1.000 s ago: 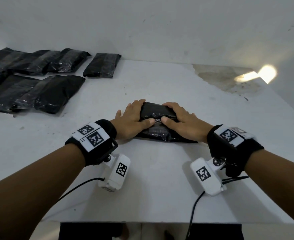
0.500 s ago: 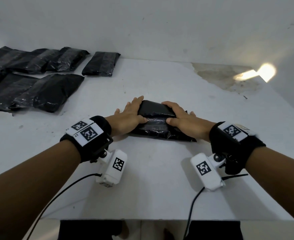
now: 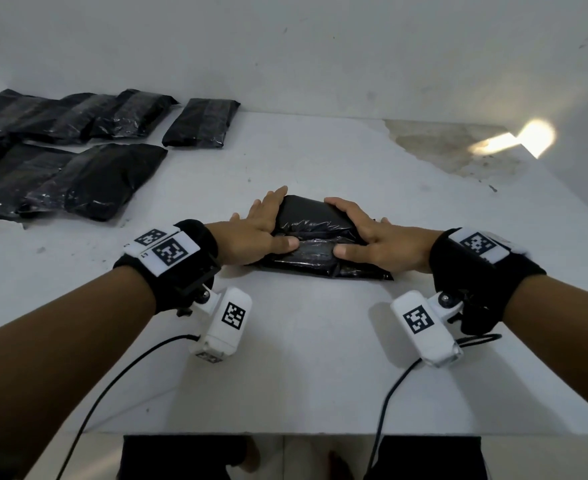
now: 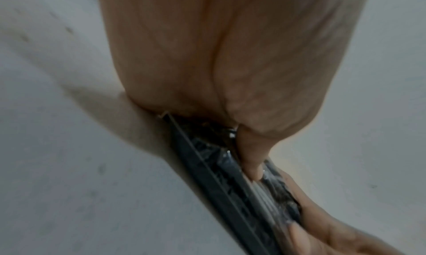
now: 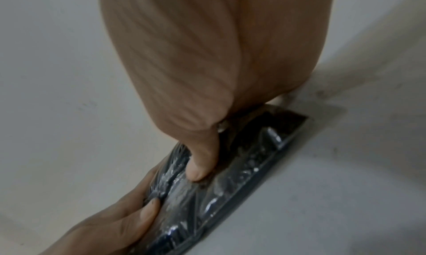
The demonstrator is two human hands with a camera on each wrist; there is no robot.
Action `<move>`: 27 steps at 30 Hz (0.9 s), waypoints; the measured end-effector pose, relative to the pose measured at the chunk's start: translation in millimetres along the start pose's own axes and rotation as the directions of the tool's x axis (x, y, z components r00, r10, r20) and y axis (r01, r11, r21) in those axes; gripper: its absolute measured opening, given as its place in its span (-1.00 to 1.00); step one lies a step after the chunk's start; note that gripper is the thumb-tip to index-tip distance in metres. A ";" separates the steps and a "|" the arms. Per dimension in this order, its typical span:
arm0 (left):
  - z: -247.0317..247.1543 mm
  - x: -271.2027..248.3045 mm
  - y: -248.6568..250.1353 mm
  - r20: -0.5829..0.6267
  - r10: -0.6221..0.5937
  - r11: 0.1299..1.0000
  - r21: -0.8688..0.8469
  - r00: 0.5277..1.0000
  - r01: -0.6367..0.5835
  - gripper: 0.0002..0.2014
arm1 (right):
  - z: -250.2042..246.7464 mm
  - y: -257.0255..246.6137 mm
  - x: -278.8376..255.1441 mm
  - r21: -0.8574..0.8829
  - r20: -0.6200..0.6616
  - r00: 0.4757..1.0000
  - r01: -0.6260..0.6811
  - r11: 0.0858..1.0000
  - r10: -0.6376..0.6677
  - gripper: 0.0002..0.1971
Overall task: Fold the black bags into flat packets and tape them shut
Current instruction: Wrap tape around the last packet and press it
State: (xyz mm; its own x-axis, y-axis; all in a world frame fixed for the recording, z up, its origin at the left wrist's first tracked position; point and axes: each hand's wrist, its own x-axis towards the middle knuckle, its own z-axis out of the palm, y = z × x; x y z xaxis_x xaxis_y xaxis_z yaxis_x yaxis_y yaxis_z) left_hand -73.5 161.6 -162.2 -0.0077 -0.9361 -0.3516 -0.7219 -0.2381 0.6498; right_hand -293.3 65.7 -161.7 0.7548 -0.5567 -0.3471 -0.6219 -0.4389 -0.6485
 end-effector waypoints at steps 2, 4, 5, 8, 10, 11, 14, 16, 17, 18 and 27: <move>-4.0 0.2 -2.1 0.042 0.006 0.996 -0.093 0.999 -0.002 -0.08 | -2.3 1.7 -1.7 0.032 0.021 1.000 -0.003 0.999 0.002 -0.22; -8.8 -1.3 -7.8 0.069 0.015 0.970 -0.244 0.998 0.002 0.02 | -2.6 2.2 -3.8 0.053 0.028 1.000 0.007 0.999 -0.009 -0.19; -10.2 -3.0 -10.5 0.074 0.013 0.954 -0.299 0.997 0.010 0.05 | -3.0 2.1 -4.8 0.057 0.036 0.999 0.016 0.998 -0.018 -0.18; -12.4 -2.4 -17.6 0.058 0.045 0.922 -0.386 0.997 -0.019 0.03 | -6.1 3.3 -6.9 0.095 0.063 0.997 0.043 0.995 -0.050 -0.15; -14.6 -1.6 -20.9 0.038 0.081 0.891 -0.451 0.996 -0.055 -0.06 | -8.8 4.8 -8.3 0.125 0.083 0.994 0.061 0.990 -0.072 -0.13; -16.1 -4.4 -22.1 0.052 0.102 0.878 -0.473 0.993 -0.065 -0.11 | -9.8 4.8 -8.9 0.137 0.093 0.992 0.074 0.988 -0.088 -0.12; -20.8 -11.8 -30.3 0.052 0.137 0.908 -0.405 0.989 -0.104 -0.03 | -11.9 7.7 -7.9 0.216 0.104 0.988 0.089 0.972 -0.113 -0.13; -20.1 -14.2 -32.6 0.012 0.147 0.924 -0.360 0.989 -0.133 0.01 | -11.7 6.5 -8.7 0.254 0.063 0.993 0.079 0.964 -0.098 -0.14; -19.7 -14.9 -32.8 -0.009 0.144 0.921 -0.364 0.989 -0.138 0.02 | -10.9 5.4 -8.8 0.252 0.030 0.995 0.080 0.965 -0.090 -0.14; -19.6 -14.1 -32.1 -0.033 0.140 0.910 -0.390 0.990 -0.142 0.01 | -10.7 4.4 -9.4 0.243 0.000 0.997 0.081 0.967 -0.083 -0.14; -24.2 -26.2 -12.7 -0.461 -0.281 0.893 -0.448 0.842 0.053 -0.71 | -18.2 -5.9 -37.9 0.047 -0.607 0.767 -0.225 0.973 0.207 -0.60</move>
State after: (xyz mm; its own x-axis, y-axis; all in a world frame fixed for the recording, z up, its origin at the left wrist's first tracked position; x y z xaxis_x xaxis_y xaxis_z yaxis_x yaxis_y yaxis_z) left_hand -47.4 182.9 -145.0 0.5155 -0.8403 -0.1678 -0.3347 -0.3777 0.8633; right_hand -322.1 76.5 -132.3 0.3241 -0.9459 0.0108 -0.7652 -0.2689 -0.5850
